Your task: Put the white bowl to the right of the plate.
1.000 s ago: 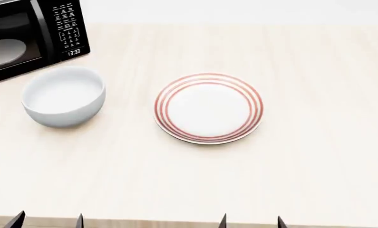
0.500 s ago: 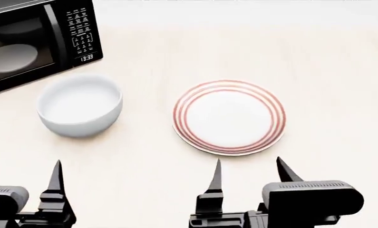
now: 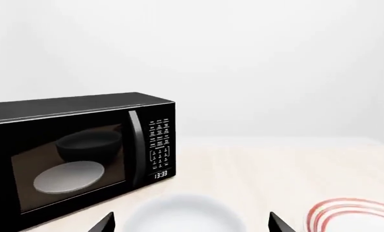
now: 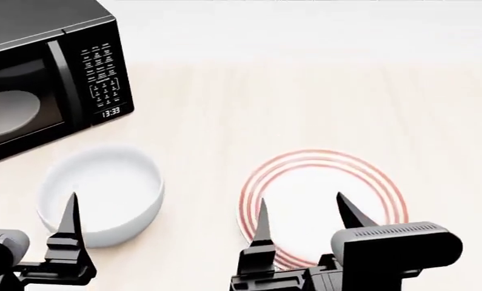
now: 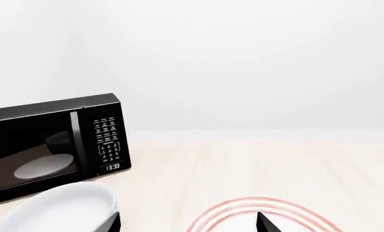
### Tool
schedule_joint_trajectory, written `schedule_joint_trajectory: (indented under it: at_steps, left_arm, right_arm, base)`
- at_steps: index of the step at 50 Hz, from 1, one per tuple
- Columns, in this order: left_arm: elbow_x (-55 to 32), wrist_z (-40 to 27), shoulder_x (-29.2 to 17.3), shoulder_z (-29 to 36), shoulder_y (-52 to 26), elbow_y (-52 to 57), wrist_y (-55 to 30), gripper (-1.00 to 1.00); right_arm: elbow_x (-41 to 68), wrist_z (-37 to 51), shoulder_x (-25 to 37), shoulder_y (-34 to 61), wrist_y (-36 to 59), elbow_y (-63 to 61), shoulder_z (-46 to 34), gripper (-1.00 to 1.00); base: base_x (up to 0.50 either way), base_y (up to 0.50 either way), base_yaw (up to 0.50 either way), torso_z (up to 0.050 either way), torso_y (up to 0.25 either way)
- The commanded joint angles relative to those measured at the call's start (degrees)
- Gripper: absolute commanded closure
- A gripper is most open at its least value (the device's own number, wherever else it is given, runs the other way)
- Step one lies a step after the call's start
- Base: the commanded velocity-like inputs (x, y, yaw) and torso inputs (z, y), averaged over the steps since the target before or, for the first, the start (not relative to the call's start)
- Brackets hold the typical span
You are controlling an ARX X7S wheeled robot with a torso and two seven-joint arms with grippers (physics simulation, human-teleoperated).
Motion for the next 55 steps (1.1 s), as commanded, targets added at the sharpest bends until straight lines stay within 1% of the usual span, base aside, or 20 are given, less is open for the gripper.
schedule_joint_trajectory:
  at_steps: [1,16,23,26,29,30,32,33,34,36,37,38,42,45,48,49,51,55]
  left_arm:
    - [-0.62,-0.56,-0.36,0.41,-0.03,0.60,-0.09,-1.00]
    - [-1.36,-1.17,-0.85,0.57,-0.01,0.57,0.32,-1.00]
    - [-1.43,-1.56,-1.12,0.87,-0.16,0.50,0.39,-1.00]
    - [-1.51,-1.70,-1.24,0.83,-0.25,0.17,0.50,-1.00]
    - [-1.73,-1.86,-1.32,0.68,-0.45,0.06,0.39,-1.00]
    - [-1.91,-1.92,-1.35,0.57,-0.47,0.30,0.14,-1.00]
    - [-1.96,-2.02,-1.44,0.57,-0.41,0.34,0.24,-1.00]
    - [-1.99,-2.05,-1.49,0.55,-0.42,0.30,0.27,-1.00]
    - [-1.99,-2.10,-1.56,0.53,-0.39,0.30,0.33,-1.00]
    - [-2.08,-2.29,-1.71,0.25,-0.33,0.43,0.31,-1.00]
    - [-2.20,-2.36,-1.77,-0.05,-0.35,0.32,0.35,-1.00]
    - [-2.22,-2.42,-1.83,-0.25,-0.32,0.13,0.57,-1.00]
    - [-1.71,-3.06,-2.18,-1.17,0.07,-0.90,1.79,-1.00]
    - [-1.77,-3.50,-2.57,-2.56,0.59,-1.43,2.35,-1.00]
    - [-1.18,-4.63,-3.09,-4.64,0.99,-2.09,3.42,-1.00]
    - [-1.90,-4.29,-3.18,-5.41,1.16,-2.39,3.76,-1.00]
    - [-2.85,-4.40,-3.42,-7.08,1.56,-2.45,3.22,-1.00]
    - [-0.05,-8.39,-3.98,-9.43,2.38,-1.34,2.53,-1.00]
  right_arm:
    - [0.76,-0.15,0.48,-0.26,-0.42,0.20,-0.71,-1.00]
    - [0.45,0.60,1.21,-0.44,-1.51,-0.51,-2.00,-1.00]
    - [0.08,1.30,1.39,-0.18,-1.98,-0.36,-2.32,-1.00]
    - [0.27,3.44,1.28,1.85,3.03,0.05,-2.21,-1.00]
    - [0.72,4.58,1.05,3.01,5.23,-0.31,-1.69,-1.00]
    - [-0.91,8.19,0.69,4.86,9.81,-0.45,-2.00,-1.00]
    - [-2.89,12.69,0.07,7.33,15.69,-0.83,-2.62,-1.00]
    - [-3.19,14.16,0.18,9.32,20.74,-1.23,-3.37,-1.00]
    - [-2.95,14.75,0.00,10.61,23.33,-1.78,-3.24,-1.00]
    - [-0.79,14.02,-0.36,12.53,27.21,-4.31,-1.54,-1.00]
    - [0.16,12.96,0.25,13.25,27.60,-5.94,-1.48,-1.00]
    - [1.14,12.88,0.00,14.57,30.45,-6.64,-0.72,-1.00]
    - [5.49,10.32,-0.55,19.37,36.40,-8.96,2.56,-1.00]
    - [7.72,8.36,0.40,22.21,38.66,-10.49,2.25,-1.00]
    - [12.91,6.27,-2.30,27.28,48.99,-10.97,6.81,-1.00]
    - [15.23,7.28,-2.40,28.09,49.50,-10.25,7.70,-1.00]
    - [13.71,8.41,-1.21,28.81,45.76,-10.46,5.26,-1.00]
    - [17.47,7.03,-2.39,32.18,49.31,-7.06,7.06,-1.00]
  base:
    - [0.50,-0.09,0.00,0.000,0.000]
    - [0.50,-0.13,0.00,0.000,0.001]
    - [0.50,-0.01,0.00,0.000,0.000]
    - [0.34,0.00,0.00,0.000,0.000]
    - [0.00,0.00,0.00,0.000,0.000]
    - [0.00,0.00,0.00,0.000,0.000]
    - [0.00,0.00,0.00,0.000,0.000]
    - [0.00,0.00,0.00,0.000,0.000]
    - [0.00,0.00,0.00,0.000,0.000]
    - [0.00,0.00,0.00,0.000,0.000]
    - [0.00,0.00,0.00,0.000,0.000]
    - [0.00,0.00,0.00,0.000,0.000]
    - [0.00,0.00,0.00,0.000,0.000]
    - [0.00,0.00,0.00,0.000,0.000]
    - [0.00,0.00,0.00,0.000,0.000]
    - [0.00,0.00,0.00,0.000,0.000]
    - [0.00,0.00,0.00,0.000,0.000]
    - [0.00,0.00,0.00,0.000,0.000]
